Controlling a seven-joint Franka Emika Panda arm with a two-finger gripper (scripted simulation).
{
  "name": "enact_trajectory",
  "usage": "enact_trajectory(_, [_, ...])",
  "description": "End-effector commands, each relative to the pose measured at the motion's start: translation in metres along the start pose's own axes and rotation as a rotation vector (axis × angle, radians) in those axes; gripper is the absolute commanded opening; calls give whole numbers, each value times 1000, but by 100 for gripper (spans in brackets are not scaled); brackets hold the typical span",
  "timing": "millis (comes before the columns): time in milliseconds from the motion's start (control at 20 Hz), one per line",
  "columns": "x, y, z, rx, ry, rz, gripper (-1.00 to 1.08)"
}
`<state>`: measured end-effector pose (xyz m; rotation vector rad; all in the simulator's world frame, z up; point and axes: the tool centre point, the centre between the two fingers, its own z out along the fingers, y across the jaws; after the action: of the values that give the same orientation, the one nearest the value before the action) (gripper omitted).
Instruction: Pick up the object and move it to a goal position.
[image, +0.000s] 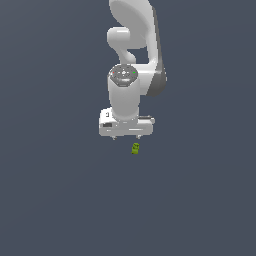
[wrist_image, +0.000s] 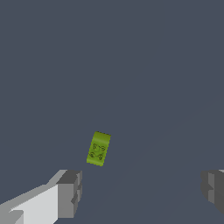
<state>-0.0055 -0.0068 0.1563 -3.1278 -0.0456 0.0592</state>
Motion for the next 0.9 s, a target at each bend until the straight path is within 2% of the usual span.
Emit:
enact_trajectory(0, [0, -2, 2, 0, 0, 4, 100])
enact_trajectory(350, [-4, -12, 23, -2, 8, 59, 100])
enact_trajectory(850, [-19, -37, 74, -7, 29, 201, 100])
